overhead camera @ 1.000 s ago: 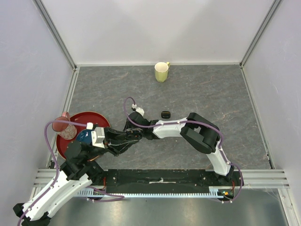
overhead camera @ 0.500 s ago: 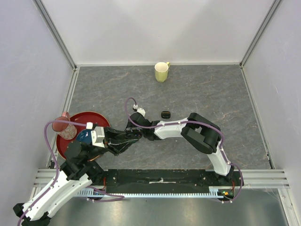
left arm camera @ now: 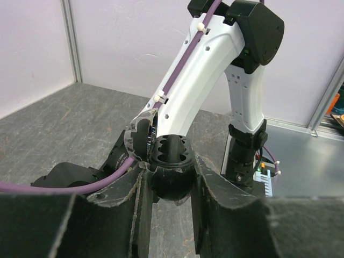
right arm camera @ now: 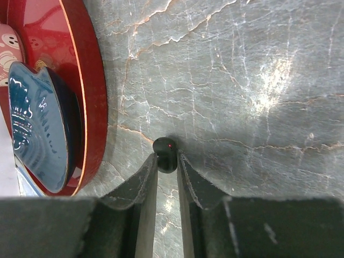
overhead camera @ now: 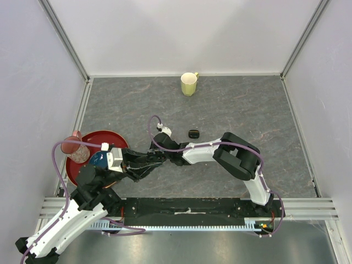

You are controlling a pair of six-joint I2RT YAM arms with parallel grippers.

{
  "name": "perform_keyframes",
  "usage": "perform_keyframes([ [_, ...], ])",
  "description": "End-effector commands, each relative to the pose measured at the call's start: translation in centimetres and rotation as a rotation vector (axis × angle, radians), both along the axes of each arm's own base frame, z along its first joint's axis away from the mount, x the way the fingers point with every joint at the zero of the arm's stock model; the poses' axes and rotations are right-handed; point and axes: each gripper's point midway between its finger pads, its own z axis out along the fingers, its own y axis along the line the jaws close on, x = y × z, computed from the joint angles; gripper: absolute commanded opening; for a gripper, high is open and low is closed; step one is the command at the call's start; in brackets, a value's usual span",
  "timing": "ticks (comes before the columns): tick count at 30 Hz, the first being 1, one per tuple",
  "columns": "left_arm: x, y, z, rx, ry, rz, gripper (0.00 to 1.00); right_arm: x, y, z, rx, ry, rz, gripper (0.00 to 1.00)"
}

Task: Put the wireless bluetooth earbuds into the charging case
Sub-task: Pick up the earbud from the center of the board.

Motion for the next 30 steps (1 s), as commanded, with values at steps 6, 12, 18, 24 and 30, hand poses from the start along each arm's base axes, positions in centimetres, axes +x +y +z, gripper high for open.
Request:
perform_keyframes([
  [6,0.2,0.0,0.3,0.0,-0.03,0.013,0.02,-0.5,-1.7,-1.3,-0.068,-0.001,0.016,0.1],
  [12,0.3,0.0,0.3,-0.001,-0.027,0.014,0.02,-0.7,-1.2,-1.2,-0.053,0.0,0.034,0.1],
  [18,0.2,0.1,0.4,-0.005,-0.031,0.015,0.02,-0.6,-1.1,-0.6,-0.048,-0.019,0.045,0.0],
  [24,0.4,0.2,0.6,-0.007,-0.034,0.03,0.02,0.3,-1.7,2.9,0.009,-0.108,0.055,0.0],
  [30,0.5,0.3,0.9,-0.007,-0.04,0.038,0.02,2.0,-5.7,7.2,0.041,-0.184,0.007,0.0],
])
